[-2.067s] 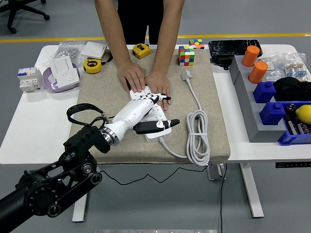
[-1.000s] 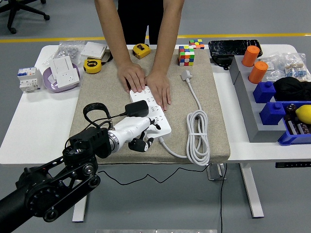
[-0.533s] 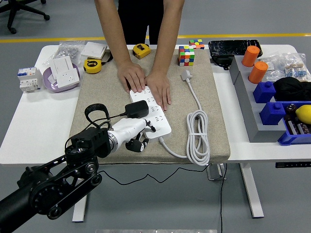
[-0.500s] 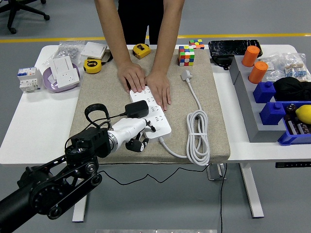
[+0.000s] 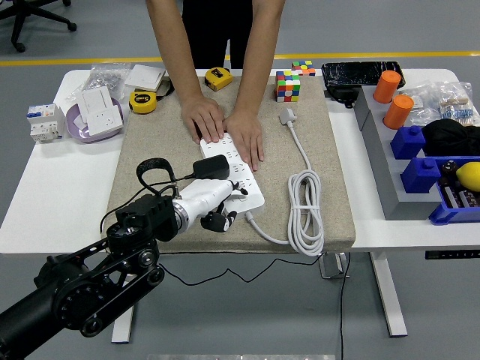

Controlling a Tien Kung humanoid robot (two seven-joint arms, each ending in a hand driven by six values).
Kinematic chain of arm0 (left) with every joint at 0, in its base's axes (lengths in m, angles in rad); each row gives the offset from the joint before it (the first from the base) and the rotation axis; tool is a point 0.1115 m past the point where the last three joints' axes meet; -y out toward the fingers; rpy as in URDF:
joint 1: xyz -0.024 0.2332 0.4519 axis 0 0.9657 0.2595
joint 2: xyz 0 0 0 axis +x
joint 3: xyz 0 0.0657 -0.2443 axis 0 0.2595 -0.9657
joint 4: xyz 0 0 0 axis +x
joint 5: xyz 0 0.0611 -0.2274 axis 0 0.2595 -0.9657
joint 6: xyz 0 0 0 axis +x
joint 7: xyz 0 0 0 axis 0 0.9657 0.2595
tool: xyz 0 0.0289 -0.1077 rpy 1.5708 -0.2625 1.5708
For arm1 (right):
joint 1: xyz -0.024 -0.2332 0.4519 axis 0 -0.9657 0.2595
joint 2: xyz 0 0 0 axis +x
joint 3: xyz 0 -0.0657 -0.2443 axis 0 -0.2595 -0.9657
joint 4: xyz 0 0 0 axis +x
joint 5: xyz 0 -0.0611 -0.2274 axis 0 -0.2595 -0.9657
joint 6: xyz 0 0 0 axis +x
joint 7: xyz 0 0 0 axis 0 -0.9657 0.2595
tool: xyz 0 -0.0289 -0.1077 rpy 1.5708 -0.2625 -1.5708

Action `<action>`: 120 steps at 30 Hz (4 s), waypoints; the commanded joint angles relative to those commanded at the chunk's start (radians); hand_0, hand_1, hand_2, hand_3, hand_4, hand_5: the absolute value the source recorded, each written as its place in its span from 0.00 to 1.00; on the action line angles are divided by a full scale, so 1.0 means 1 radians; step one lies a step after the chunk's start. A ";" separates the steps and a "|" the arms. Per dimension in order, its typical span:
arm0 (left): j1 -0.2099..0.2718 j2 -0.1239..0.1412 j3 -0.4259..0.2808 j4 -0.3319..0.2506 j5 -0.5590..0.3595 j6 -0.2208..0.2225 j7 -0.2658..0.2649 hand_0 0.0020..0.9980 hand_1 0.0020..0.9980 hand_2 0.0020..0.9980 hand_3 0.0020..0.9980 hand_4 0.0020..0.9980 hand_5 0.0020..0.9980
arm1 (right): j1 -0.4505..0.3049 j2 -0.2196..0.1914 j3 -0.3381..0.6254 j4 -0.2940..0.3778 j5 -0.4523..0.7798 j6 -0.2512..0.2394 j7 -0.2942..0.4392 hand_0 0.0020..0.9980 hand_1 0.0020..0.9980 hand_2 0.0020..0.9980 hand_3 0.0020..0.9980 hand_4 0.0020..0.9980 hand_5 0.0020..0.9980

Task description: Pick up the plug,place it near the board,insert it into the board,press the button

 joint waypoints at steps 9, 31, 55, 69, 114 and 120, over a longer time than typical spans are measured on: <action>0.000 0.003 -0.001 0.024 0.007 -0.018 0.007 0.15 0.02 0.15 0.85 0.52 0.00 | 0.000 0.000 0.005 0.000 -0.002 0.000 0.000 0.89 0.75 0.72 0.67 0.97 0.55; 0.000 0.013 -0.002 0.003 -0.016 -0.020 -0.001 0.15 0.02 0.15 0.80 0.53 0.00 | 0.000 0.002 0.011 0.000 -0.004 -0.001 -0.001 0.89 0.75 0.72 0.68 0.98 0.56; 0.012 0.008 0.007 0.044 -0.015 -0.024 -0.001 0.15 0.02 0.15 0.79 0.54 0.00 | -0.003 0.001 0.003 0.000 -0.001 0.000 0.000 0.89 0.75 0.72 0.68 0.98 0.56; 0.009 0.018 -0.045 -0.089 -0.065 -0.043 -0.019 0.15 0.02 0.15 0.78 0.54 0.00 | -0.003 0.002 0.003 0.000 0.000 -0.001 0.000 0.89 0.75 0.72 0.68 0.98 0.56; 0.074 0.063 -0.131 -0.071 -0.726 0.283 -0.354 0.15 0.02 0.16 0.89 0.62 0.08 | -0.004 0.002 0.006 0.000 -0.003 -0.002 -0.001 0.89 0.75 0.72 0.68 0.98 0.57; 0.004 0.076 -0.025 -0.037 -0.479 0.186 -0.245 0.12 0.00 0.14 0.88 0.54 0.00 | -0.003 0.001 0.005 0.000 -0.004 -0.002 -0.002 0.89 0.75 0.72 0.68 0.98 0.57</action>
